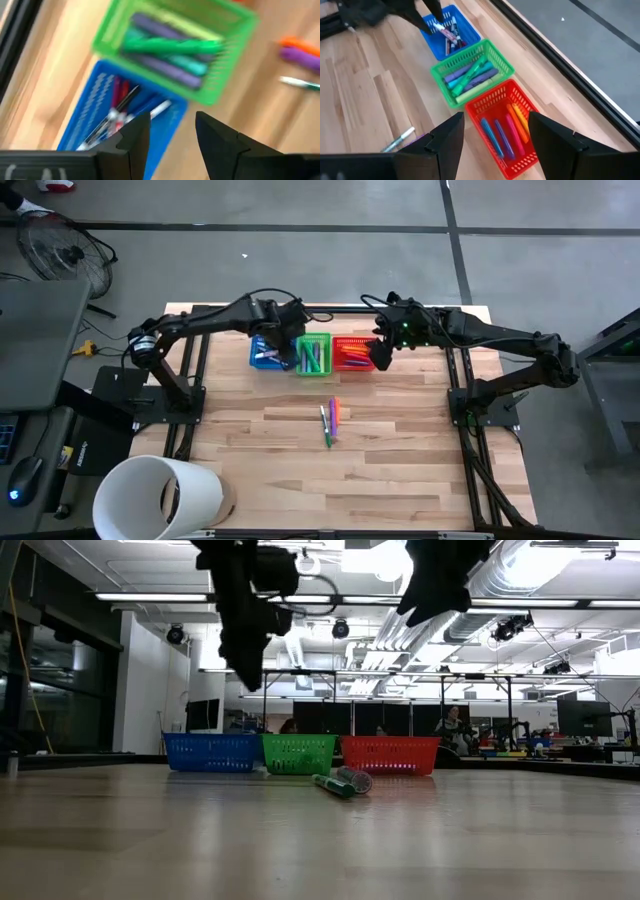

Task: Pick & Place Markers
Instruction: Put the green marker into the blue bin

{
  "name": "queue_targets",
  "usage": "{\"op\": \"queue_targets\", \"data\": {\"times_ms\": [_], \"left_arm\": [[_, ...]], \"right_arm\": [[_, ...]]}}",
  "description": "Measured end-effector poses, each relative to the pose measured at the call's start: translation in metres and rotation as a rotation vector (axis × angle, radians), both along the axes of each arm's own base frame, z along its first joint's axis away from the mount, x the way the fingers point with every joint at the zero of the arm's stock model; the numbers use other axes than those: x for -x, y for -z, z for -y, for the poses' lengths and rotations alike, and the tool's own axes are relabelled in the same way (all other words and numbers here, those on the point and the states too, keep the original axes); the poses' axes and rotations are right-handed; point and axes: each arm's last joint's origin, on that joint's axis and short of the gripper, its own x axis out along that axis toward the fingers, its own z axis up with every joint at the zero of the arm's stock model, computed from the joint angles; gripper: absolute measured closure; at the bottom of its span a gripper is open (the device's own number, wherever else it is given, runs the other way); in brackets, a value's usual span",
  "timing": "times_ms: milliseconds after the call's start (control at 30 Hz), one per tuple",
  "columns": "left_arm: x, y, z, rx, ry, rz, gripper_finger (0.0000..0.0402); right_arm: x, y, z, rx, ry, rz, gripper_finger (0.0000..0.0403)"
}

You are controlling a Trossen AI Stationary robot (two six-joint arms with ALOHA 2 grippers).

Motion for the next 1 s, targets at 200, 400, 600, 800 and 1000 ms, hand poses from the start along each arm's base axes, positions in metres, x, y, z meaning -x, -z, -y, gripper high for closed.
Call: {"op": "queue_targets", "data": {"times_ms": [200,400,600,800,1000], "left_arm": [[-0.014,-0.014,0.024,0.018,0.324,0.081,0.0247],[-0.032,-0.016,0.056,-0.051,0.647,0.172,0.0247],[-0.053,-0.011,0.084,-0.232,0.920,0.201,0.0247],[-0.069,0.014,0.106,-0.334,1.158,0.115,0.0247],[-0.079,0.044,0.121,-0.354,1.303,0.004,0.0247]], "right_arm": [[0.002,0.003,-0.001,-0.001,-0.025,-0.041,0.0194],[0.003,0.003,-0.001,-0.001,-0.030,-0.049,0.0194],[0.003,0.003,-0.002,0.004,-0.040,-0.051,0.0194],[0.012,0.007,-0.004,-0.003,-0.055,-0.148,0.0194],[0.042,-0.008,-0.007,0.038,0.018,-0.152,0.0194]]}}
